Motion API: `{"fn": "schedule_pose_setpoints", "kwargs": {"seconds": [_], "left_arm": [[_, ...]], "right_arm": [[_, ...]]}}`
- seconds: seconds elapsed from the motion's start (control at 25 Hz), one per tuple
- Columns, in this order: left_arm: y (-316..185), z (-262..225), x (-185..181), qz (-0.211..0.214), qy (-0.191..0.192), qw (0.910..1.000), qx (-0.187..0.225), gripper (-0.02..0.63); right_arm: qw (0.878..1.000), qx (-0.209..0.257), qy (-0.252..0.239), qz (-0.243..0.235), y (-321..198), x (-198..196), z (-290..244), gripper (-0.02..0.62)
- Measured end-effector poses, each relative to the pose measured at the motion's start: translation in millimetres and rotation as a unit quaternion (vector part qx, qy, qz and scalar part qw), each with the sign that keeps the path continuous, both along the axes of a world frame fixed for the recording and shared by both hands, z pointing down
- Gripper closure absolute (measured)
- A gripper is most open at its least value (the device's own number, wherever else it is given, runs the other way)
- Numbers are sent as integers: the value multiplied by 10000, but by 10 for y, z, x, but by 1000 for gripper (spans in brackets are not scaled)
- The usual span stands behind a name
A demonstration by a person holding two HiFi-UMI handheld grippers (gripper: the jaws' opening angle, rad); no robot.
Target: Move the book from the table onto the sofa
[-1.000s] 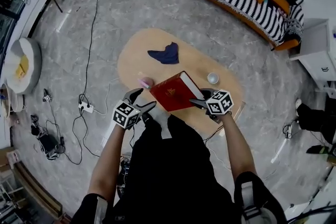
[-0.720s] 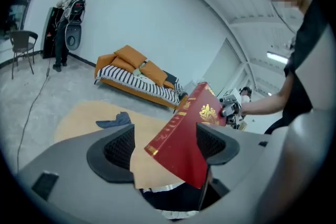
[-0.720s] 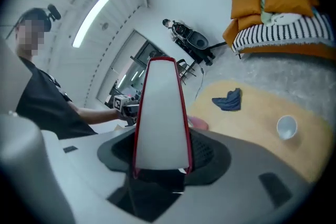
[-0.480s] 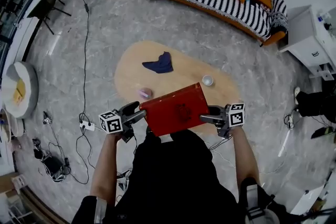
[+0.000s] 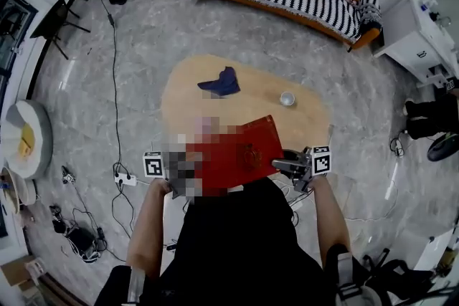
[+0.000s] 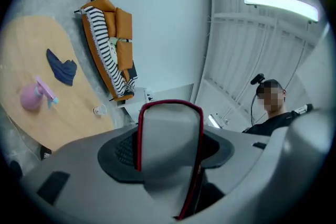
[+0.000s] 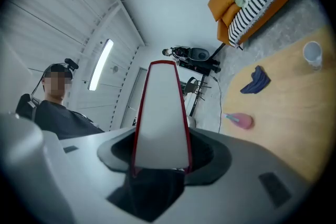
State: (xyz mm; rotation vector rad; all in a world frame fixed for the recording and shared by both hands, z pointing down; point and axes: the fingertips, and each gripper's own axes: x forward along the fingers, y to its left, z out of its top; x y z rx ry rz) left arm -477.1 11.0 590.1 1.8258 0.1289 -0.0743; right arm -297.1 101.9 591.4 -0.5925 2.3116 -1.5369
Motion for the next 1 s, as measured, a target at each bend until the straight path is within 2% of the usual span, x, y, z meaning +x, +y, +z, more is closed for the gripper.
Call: {"fn": "schedule_pose_setpoints", "kwargs": {"seconds": [0.12, 0.2, 0.44, 0.72, 1.0], "left_arm": [[49, 50, -167, 15, -51, 9998, -215, 344], [54, 102, -284, 52, -121, 9997, -211, 348], [171, 165, -523, 655, -40, 9971, -389, 354], [449, 292, -511, 1236, -192, 9908, -522, 354], [702, 395, -412, 1764, -372, 9826, -452, 356]], "right_arm": [[9996, -152, 45, 223, 137, -202, 51, 348], [9987, -217, -18, 450, 209, -332, 61, 348], [9932, -389, -92, 1092, 508, -702, 101, 347], [9786, -632, -257, 1943, 1085, -963, 216, 347], [9677, -768, -311, 2379, 1484, -1029, 257, 348]]}}
